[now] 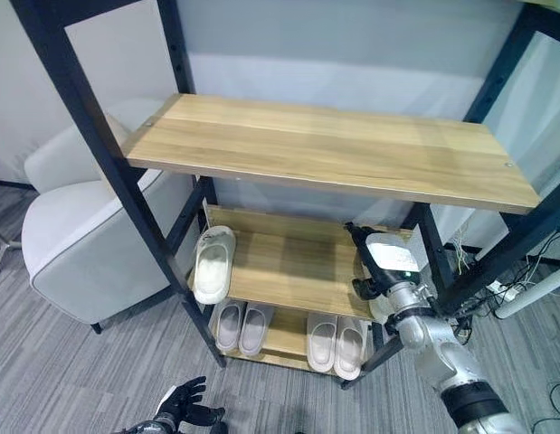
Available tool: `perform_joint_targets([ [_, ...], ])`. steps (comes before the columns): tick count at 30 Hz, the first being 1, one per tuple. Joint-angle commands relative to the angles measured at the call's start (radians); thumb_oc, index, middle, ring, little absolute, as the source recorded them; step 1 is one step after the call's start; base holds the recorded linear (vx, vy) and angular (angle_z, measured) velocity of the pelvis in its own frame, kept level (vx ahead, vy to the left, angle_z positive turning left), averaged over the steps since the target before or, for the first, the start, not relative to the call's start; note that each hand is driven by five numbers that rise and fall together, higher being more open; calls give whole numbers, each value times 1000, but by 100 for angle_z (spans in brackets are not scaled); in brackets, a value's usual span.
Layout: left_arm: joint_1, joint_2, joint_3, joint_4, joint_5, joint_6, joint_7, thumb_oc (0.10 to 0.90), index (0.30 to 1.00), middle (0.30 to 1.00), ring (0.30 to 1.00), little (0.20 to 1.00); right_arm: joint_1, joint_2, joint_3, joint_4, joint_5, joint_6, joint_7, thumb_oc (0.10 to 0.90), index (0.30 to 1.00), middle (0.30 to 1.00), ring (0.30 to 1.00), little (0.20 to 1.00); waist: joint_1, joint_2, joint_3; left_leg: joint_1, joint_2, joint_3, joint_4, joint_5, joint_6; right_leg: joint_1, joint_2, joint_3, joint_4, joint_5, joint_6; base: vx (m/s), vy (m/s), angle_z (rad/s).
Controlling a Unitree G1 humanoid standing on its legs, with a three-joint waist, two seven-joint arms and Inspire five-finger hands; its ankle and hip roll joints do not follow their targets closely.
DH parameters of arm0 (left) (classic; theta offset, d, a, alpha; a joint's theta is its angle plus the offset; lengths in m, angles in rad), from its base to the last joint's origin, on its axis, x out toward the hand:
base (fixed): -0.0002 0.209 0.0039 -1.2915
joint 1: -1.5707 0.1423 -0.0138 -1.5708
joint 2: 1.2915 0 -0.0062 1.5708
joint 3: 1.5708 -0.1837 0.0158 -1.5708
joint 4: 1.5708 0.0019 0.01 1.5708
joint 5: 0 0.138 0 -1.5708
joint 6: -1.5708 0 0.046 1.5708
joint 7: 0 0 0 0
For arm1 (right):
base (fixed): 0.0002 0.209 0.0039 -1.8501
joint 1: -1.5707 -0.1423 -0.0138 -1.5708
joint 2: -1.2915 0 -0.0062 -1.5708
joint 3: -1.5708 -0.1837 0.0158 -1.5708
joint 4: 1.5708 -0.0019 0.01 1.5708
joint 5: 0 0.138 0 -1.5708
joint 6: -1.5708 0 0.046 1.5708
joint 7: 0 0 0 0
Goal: Arrange the slippers neatly on the shoe rack.
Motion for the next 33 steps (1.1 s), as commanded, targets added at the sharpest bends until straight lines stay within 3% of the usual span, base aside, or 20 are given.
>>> perform_joint_targets([
  [1,-7,38,-60,71,62,-29,-6,800,900,900,900,900,-195,-80,13,-17,-57,1,-85,800,900,900,900,900,45,-36,-7,4,-3,35,-8,-60,-23,52,-9,16,9,-108,63,0,0,0],
  [6,-24,46,-51,85,57,-29,-3,800,900,900,900,900,-218,-138,50,5,-121,21,-62,800,900,900,900,900,48,-60,-4,0,-11,36,-8,-68,-17,46,-16,17,11,-103,67,0,0,0],
  [14,-29,60,-37,67,50,-31,-4,800,900,900,900,900,-183,-226,36,34,-137,30,-42,800,900,900,900,900,39,-74,-2,-9,-18,34,-8,-72,-12,31,-23,22,13,-96,72,0,0,0],
  [24,-23,51,-43,79,40,-35,-10,800,900,900,900,900,-147,-283,18,108,-127,42,-36,800,900,900,900,900,19,-59,2,-27,-26,41,-8,-70,-9,6,-35,27,12,-86,76,-5,7,-2],
  [33,-15,45,-64,78,28,-39,-11,800,900,900,900,900,-197,-251,70,227,-97,57,-39,800,900,900,900,900,24,-51,7,-32,-26,48,-8,-72,-6,-2,-39,32,9,-81,79,7,4,-3],
])
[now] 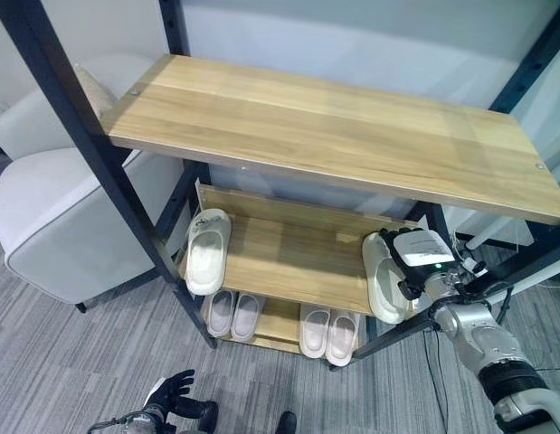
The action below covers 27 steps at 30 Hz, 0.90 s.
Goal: Arrange the slippers neatly on the shoe rack.
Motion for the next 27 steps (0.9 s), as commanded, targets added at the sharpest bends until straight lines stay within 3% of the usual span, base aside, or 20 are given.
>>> perform_joint_targets([
  [1,18,-2,-71,46,7,-37,-11,800,900,900,900,900,-131,-67,10,33,55,49,-51,800,900,900,900,900,33,-32,-27,4,-22,32,-8,-69,-10,44,-36,17,2,-88,86,29,4,-6],
  [12,3,6,-78,56,-15,-40,6,800,900,900,900,900,-276,8,113,166,125,62,-62,800,900,900,900,900,59,-46,-19,-15,-21,27,-8,-64,-10,27,-34,14,0,-88,87,6,-1,-2],
  [13,3,7,-80,58,-17,-41,7,800,900,900,900,900,-288,25,122,185,145,60,-53,546,519,519,519,519,66,-49,-19,-15,-20,27,-8,-64,-10,26,-34,13,0,-87,87,0,0,0],
  [15,3,7,-81,60,-17,-40,7,800,900,900,900,900,-297,40,131,201,164,60,-48,400,300,300,300,300,68,-52,-19,-14,-21,26,-8,-66,-9,28,-34,12,0,-88,86,0,0,0],
  [27,2,5,-68,64,-20,-35,8,800,900,900,900,900,-241,119,53,50,293,23,-11,400,300,300,300,300,70,-61,-22,5,-28,24,-8,-78,-1,48,-39,5,5,-94,83,5,0,0],
])
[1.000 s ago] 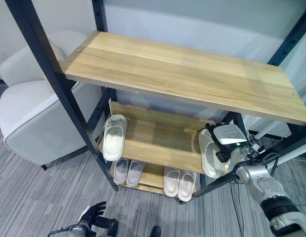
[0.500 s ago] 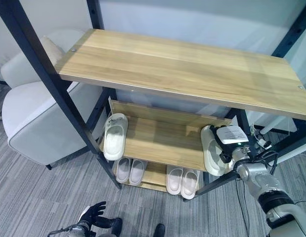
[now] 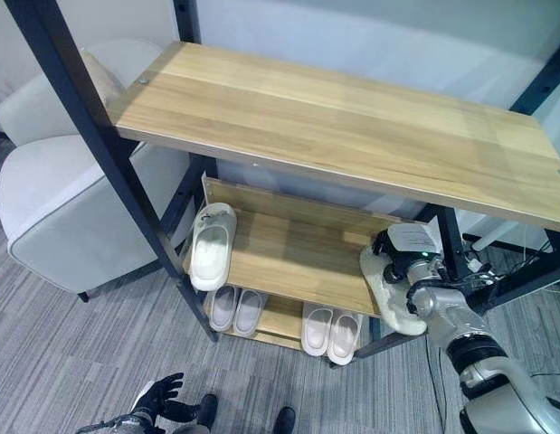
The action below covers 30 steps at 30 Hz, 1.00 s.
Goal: Arrange the slippers neatly on the shoe rack.
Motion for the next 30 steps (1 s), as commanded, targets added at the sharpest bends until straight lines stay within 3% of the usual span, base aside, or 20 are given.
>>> perform_joint_targets([
  [1,-17,-40,-68,31,-18,-20,1,800,900,900,900,900,-48,-8,-61,-92,52,-15,-24,400,300,300,300,300,25,-26,-33,20,-28,16,-8,-80,0,64,-41,0,5,-100,83,0,0,0],
  [8,-18,-36,-66,25,-17,-16,-3,800,900,900,900,900,-54,71,-67,-176,81,-29,-12,400,300,300,300,300,40,-38,-29,27,-27,17,-8,-84,3,69,-42,-2,7,-100,82,5,2,1],
  [17,-14,-23,-64,26,-23,-14,5,800,900,900,900,900,-147,198,-29,-152,62,-12,-55,400,300,300,300,300,110,-60,-12,9,-34,-15,-8,-76,4,70,-45,-39,10,-100,81,0,-1,7],
  [30,-14,-7,-98,15,-33,-26,18,800,900,900,900,900,-300,197,-19,49,48,28,-177,400,300,300,300,300,184,-65,4,-41,-55,-91,-8,-54,1,63,-57,-118,12,-96,85,-1,12,25],
])
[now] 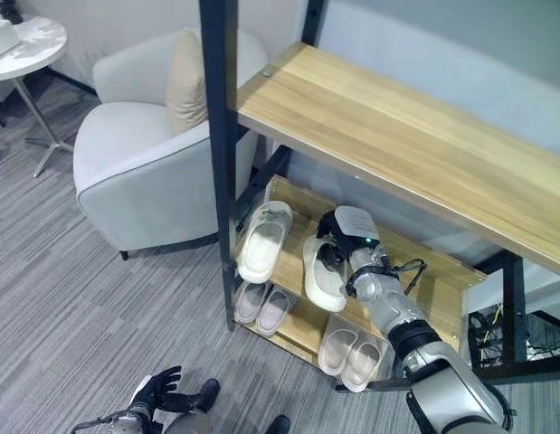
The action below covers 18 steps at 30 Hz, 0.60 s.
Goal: Arrange the slippers neatly on the shoe rack.
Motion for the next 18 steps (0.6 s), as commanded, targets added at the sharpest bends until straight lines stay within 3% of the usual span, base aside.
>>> perform_joint_targets([
  [1,5,-29,-99,46,0,-14,19,800,900,900,900,900,-180,-51,-24,14,24,3,-120,400,300,300,300,300,37,-6,1,29,-27,44,-8,-88,0,63,-40,15,12,-79,63,3,19,17],
  [5,-6,-32,-115,40,-8,-16,23,800,900,900,900,900,-216,-55,-20,59,37,10,-145,406,309,309,309,309,45,-1,0,19,-31,31,-8,-83,-2,62,-44,0,12,-79,64,3,17,8],
  [7,-8,-34,-117,40,-10,-16,25,800,900,900,900,900,-224,-56,-16,62,38,11,-148,450,375,375,375,375,45,1,0,18,-32,29,-8,-83,-2,63,-44,-3,13,-80,64,4,20,18],
  [8,-10,-38,-122,41,-11,-17,26,800,900,900,900,900,-235,-54,-13,78,42,13,-153,563,545,545,545,545,46,4,-1,17,-34,26,-8,-83,-3,61,-45,-6,13,-80,63,9,19,9],
  [9,-11,-39,-123,42,-12,-17,27,800,900,900,900,900,-240,-53,-12,85,44,13,-156,767,851,851,851,851,46,6,-2,16,-34,25,-8,-82,-3,61,-45,-8,14,-79,63,0,0,0],
  [10,-11,-39,-123,42,-12,-17,27,800,900,900,900,900,-241,-53,-11,86,44,13,-156,800,900,900,900,900,45,7,-2,15,-34,25,-8,-82,-3,61,-45,-8,14,-79,63,0,0,0],
  [18,-9,-52,-120,57,-17,-15,35,800,900,900,900,900,-234,-52,-14,20,66,3,-150,800,900,900,900,900,32,17,-8,16,-34,24,-8,-83,-4,58,-48,-6,15,-82,60,2,4,0],
])
